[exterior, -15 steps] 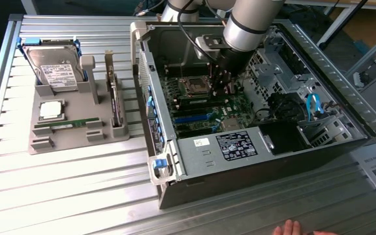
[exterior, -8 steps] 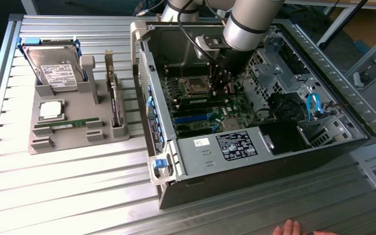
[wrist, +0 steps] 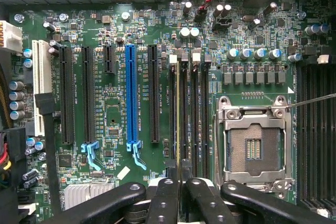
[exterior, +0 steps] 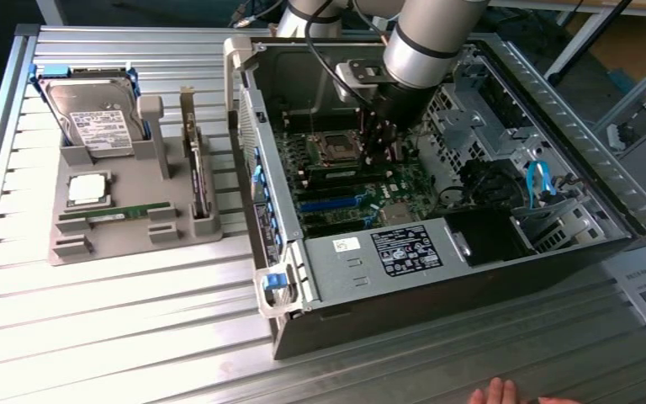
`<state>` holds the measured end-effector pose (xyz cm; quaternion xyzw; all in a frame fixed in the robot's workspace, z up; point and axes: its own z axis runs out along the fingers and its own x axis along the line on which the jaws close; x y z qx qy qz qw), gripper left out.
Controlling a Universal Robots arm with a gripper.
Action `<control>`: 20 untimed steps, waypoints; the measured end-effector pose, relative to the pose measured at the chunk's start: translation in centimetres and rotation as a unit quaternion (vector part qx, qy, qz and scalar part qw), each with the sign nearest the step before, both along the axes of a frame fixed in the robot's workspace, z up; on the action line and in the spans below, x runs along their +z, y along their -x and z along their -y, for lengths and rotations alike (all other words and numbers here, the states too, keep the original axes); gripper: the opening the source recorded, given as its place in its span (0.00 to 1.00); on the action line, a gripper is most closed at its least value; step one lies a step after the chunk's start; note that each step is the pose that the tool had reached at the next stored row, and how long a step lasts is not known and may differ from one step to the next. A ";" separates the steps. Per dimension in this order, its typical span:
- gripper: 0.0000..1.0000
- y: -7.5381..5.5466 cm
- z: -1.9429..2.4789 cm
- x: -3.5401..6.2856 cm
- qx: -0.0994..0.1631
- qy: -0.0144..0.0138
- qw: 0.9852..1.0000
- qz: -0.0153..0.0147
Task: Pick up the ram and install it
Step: 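Insert the ram into the slot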
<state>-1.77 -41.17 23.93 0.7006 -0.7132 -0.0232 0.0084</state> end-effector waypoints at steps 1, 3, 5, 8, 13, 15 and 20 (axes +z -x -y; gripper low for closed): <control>0.12 0.0 0.00 0.00 0.000 0.000 1.000 0.000; 0.12 0.0 0.00 0.00 0.001 0.000 1.000 0.000; 0.12 0.0 0.00 0.00 0.004 0.000 1.000 0.000; 0.12 0.0 0.00 0.00 0.007 0.000 1.000 0.000; 0.12 0.0 0.00 -0.05 0.007 0.000 1.000 0.000; 0.12 0.0 0.00 -0.09 0.007 0.000 1.000 0.000; 0.12 0.0 0.06 -0.10 0.007 0.000 1.000 0.000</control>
